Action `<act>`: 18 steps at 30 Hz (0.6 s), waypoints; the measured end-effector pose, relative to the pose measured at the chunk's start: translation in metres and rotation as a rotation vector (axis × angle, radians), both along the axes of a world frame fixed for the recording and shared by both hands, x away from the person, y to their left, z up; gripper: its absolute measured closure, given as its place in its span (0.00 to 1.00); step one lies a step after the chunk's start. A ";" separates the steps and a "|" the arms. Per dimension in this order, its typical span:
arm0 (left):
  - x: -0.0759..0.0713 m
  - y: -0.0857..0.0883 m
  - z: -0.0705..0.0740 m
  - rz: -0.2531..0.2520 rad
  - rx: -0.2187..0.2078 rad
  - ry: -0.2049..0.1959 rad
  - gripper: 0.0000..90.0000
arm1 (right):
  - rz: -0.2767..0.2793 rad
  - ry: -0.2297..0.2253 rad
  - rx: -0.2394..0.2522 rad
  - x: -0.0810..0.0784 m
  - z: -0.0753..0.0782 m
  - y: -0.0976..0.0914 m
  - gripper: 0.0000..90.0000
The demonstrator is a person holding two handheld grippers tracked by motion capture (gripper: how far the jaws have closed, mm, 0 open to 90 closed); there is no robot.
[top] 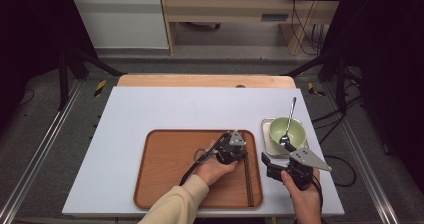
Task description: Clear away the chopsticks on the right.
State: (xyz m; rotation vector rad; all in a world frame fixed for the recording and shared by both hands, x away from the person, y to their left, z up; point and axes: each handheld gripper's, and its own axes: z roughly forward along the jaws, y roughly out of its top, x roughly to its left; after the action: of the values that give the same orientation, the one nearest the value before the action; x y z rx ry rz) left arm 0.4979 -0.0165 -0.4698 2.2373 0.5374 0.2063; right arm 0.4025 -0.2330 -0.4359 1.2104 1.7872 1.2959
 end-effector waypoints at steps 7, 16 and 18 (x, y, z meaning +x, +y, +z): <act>-0.003 0.016 0.006 0.000 0.008 -0.032 1.00 | -0.001 0.002 -0.003 0.000 0.000 0.000 0.13; -0.013 0.041 0.015 0.015 -0.031 -0.073 0.99 | -0.003 0.001 -0.008 -0.001 0.000 0.001 0.13; -0.015 0.049 0.018 0.025 -0.040 -0.084 0.99 | -0.003 -0.002 -0.007 -0.001 0.000 0.001 0.13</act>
State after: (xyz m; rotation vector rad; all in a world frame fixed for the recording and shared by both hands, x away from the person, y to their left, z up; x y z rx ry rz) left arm 0.4828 0.0320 -0.4520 2.1739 0.5205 0.2986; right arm 0.4015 -0.2321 -0.4355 1.2076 1.7863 1.2880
